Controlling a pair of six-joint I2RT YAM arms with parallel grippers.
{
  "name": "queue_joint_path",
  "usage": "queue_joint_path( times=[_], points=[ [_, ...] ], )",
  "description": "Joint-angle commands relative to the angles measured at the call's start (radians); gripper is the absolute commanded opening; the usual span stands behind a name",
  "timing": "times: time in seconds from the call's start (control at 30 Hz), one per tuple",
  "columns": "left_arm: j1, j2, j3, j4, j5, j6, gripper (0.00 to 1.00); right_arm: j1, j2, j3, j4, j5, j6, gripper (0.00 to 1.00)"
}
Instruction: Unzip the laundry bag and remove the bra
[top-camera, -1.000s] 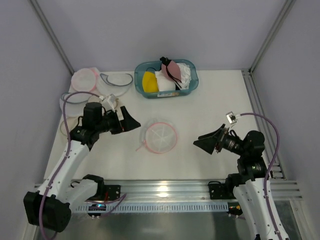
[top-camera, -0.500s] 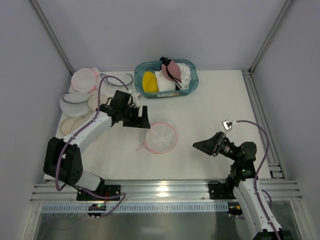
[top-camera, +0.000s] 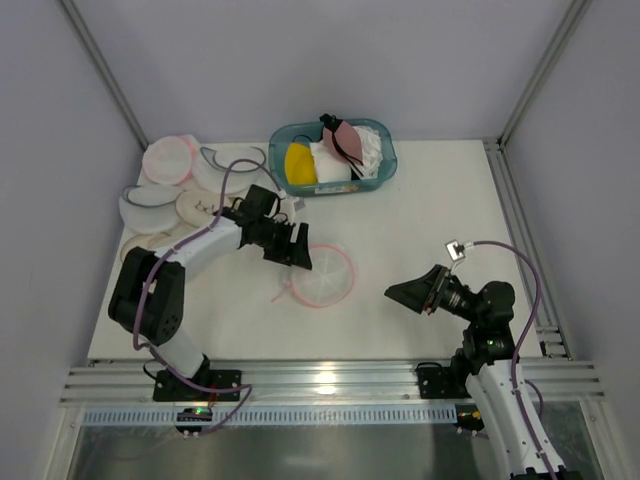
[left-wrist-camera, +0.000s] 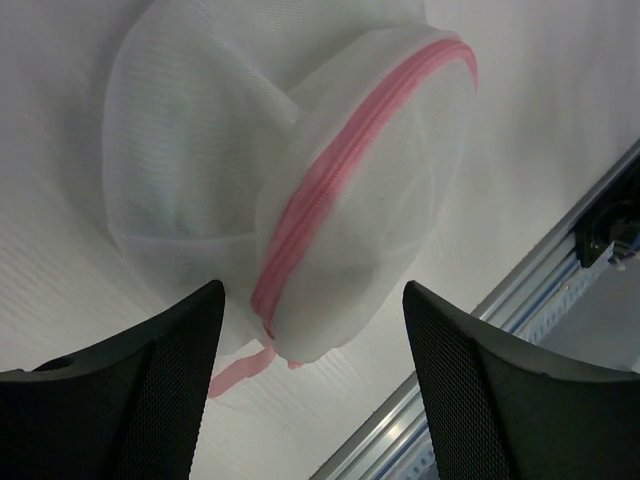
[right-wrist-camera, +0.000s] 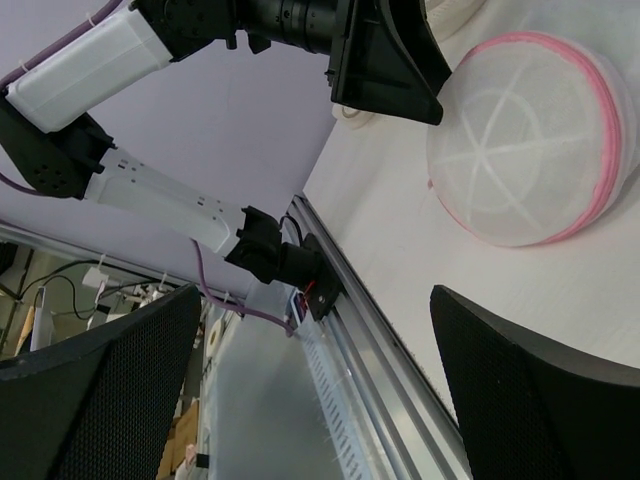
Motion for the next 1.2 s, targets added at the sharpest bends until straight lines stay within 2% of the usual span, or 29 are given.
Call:
queue_joint_path(
  times=[0.0, 0.07, 0.1, 0.13, 0.23, 0.33, 0.43, 0.47, 0.5, 0.53, 0.6, 0.63, 0.67, 0.7, 0.73, 0.83, 0.9, 1.0, 1.03, 1.17],
  points=[
    [-0.021, 0.001, -0.012, 0.074, 0.155, 0.003, 0.73, 0.005, -0.021, 0.04, -0.075, 0.003, -0.055, 1.0],
    [-0.035, 0.013, -0.013, 0.08, 0.172, 0.0, 0.65, 0.005, -0.027, 0.043, -0.118, 0.014, -0.073, 1.0],
    [-0.041, 0.028, -0.009, 0.07, 0.176, 0.001, 0.56, 0.005, -0.027, 0.051, -0.145, 0.017, -0.092, 0.99],
    [-0.047, 0.036, -0.002, 0.065, 0.181, 0.003, 0.41, 0.005, -0.029, 0.057, -0.167, 0.02, -0.104, 1.0],
    [-0.055, 0.051, 0.011, 0.053, 0.193, -0.008, 0.17, 0.005, -0.033, 0.083, -0.239, 0.029, -0.155, 0.96],
    [-0.06, 0.042, 0.011, 0.068, 0.201, -0.045, 0.0, 0.005, -0.047, 0.112, -0.302, 0.043, -0.193, 0.93],
    [-0.076, 0.019, 0.001, 0.117, 0.158, -0.103, 0.0, 0.007, -0.055, 0.14, -0.375, 0.046, -0.236, 0.87],
    [-0.087, -0.008, -0.008, 0.161, 0.12, -0.171, 0.0, 0.005, -0.053, 0.149, -0.395, 0.048, -0.274, 0.84],
    [-0.115, -0.058, -0.021, 0.248, 0.03, -0.272, 0.0, 0.005, -0.046, 0.181, -0.453, 0.055, -0.338, 0.81],
    [-0.13, -0.059, -0.041, 0.249, -0.024, -0.273, 0.0, 0.005, -0.041, 0.201, -0.495, 0.061, -0.339, 0.81],
    [-0.171, -0.154, -0.128, 0.437, -0.118, -0.448, 0.0, 0.005, -0.024, 0.267, -0.611, 0.074, -0.455, 0.81],
    [-0.184, -0.184, -0.16, 0.497, -0.235, -0.51, 0.0, 0.005, 0.0, 0.288, -0.639, 0.077, -0.486, 0.81],
    [-0.196, -0.238, -0.191, 0.56, -0.287, -0.619, 0.0, 0.007, 0.013, 0.317, -0.662, 0.077, -0.514, 0.81],
    [-0.211, -0.261, -0.25, 0.656, -0.355, -0.664, 0.0, 0.008, 0.023, 0.328, -0.693, 0.08, -0.546, 0.81],
    [-0.246, -0.286, -0.274, 0.687, -0.47, -0.704, 0.0, 0.011, 0.045, 0.337, -0.702, 0.089, -0.555, 0.8],
    [-0.308, -0.344, -0.347, 0.763, -0.638, -0.845, 0.0, 0.045, 0.08, 0.35, -0.707, 0.132, -0.572, 0.8],
    [-0.32, -0.367, -0.378, 0.798, -0.68, -0.969, 0.0, 0.089, 0.097, 0.353, -0.684, 0.189, -0.571, 0.79],
    [-0.334, -0.392, -0.436, 0.855, -0.752, -1.071, 0.0, 0.172, 0.166, 0.362, -0.612, 0.306, -0.557, 0.79],
    [-0.342, -0.398, -0.449, 0.867, -0.764, -1.117, 0.0, 0.25, 0.195, 0.37, -0.594, 0.345, -0.557, 0.79],
    [-0.357, -0.418, -0.475, 0.89, -0.783, -1.239, 0.0, 0.414, 0.371, 0.434, -0.526, 0.52, -0.586, 0.8]
  ],
)
